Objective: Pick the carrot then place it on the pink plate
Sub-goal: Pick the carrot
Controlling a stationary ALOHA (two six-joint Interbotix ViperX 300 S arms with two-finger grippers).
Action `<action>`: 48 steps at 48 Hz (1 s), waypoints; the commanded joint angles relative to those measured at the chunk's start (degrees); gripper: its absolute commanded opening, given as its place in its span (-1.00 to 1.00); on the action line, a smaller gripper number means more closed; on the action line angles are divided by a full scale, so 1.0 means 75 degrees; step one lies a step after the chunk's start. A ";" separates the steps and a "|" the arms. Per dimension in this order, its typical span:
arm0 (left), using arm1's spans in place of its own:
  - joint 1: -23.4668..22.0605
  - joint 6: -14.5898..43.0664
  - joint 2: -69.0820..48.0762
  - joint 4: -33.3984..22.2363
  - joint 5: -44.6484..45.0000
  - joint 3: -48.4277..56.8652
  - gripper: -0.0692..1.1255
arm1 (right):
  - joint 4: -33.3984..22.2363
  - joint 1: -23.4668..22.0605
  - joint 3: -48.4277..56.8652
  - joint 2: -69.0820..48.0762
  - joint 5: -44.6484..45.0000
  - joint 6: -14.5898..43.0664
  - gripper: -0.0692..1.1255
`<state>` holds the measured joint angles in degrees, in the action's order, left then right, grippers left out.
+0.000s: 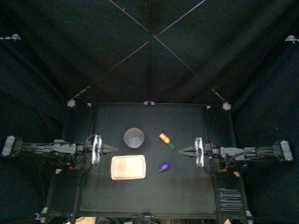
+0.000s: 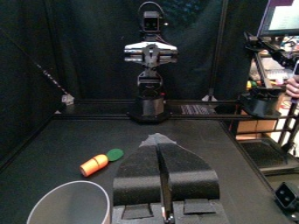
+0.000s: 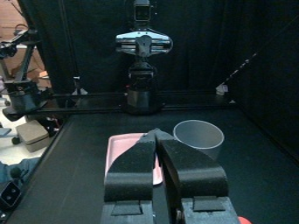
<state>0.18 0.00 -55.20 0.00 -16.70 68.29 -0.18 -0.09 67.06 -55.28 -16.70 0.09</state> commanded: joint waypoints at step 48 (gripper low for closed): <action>0.0129 0.0012 -0.0152 0.0012 0.0000 0.0012 -0.94 | 0.0656 -0.2766 -0.1547 0.4910 0.1488 0.0844 0.34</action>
<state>1.05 0.00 -56.25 0.00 -16.52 69.26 4.92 -20.30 57.22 -19.07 -5.27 6.50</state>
